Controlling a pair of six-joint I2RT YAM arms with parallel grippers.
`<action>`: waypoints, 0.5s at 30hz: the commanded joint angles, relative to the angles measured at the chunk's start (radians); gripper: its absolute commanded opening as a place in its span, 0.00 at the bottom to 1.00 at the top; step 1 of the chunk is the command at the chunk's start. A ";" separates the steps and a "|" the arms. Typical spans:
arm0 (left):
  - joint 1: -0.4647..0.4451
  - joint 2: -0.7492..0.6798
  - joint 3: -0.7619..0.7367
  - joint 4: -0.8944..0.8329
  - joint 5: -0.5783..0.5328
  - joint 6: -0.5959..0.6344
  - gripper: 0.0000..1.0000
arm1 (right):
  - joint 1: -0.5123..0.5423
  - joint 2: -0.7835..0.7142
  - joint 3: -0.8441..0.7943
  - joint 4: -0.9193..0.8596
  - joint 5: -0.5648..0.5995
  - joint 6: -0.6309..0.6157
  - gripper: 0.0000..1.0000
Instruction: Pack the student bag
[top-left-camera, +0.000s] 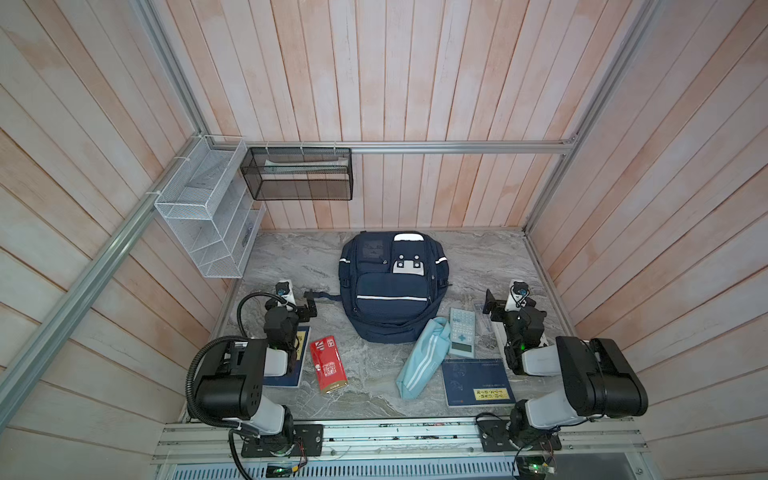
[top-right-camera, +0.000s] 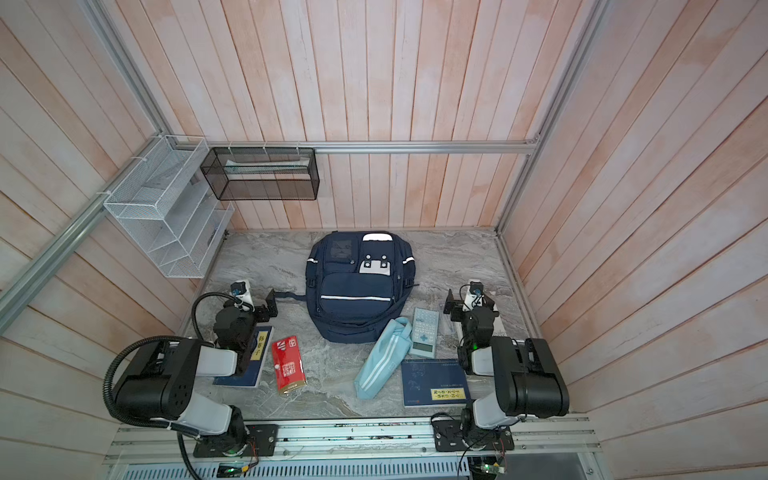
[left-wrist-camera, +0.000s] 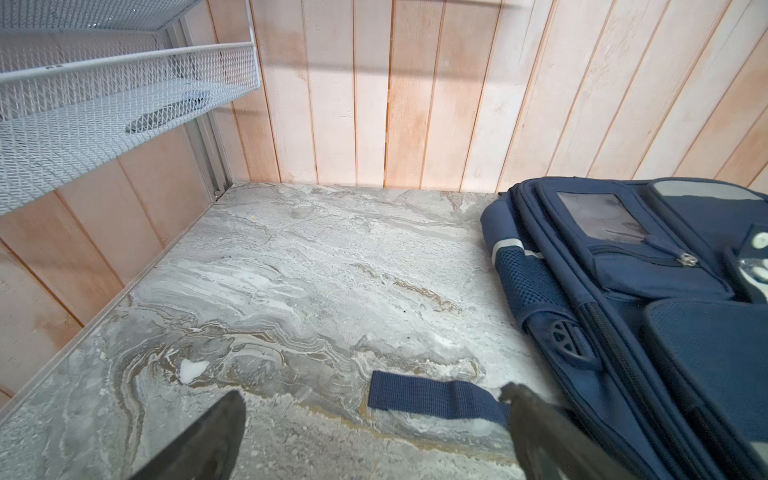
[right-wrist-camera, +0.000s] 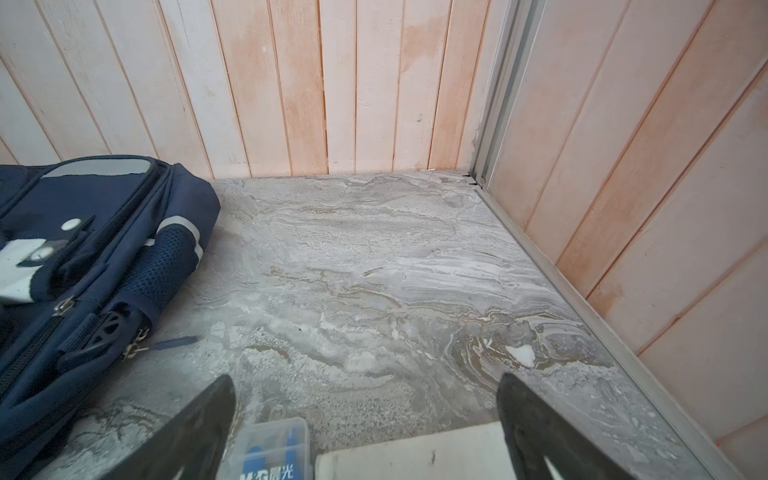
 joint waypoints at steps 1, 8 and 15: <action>0.007 0.011 0.017 0.041 0.005 -0.006 1.00 | -0.007 0.012 0.020 0.016 -0.006 0.013 0.98; 0.006 0.011 0.017 0.040 0.005 -0.005 1.00 | -0.007 0.012 0.020 0.016 -0.005 0.013 0.98; 0.006 0.011 0.017 0.040 0.005 -0.006 1.00 | -0.007 0.012 0.020 0.016 -0.005 0.013 0.98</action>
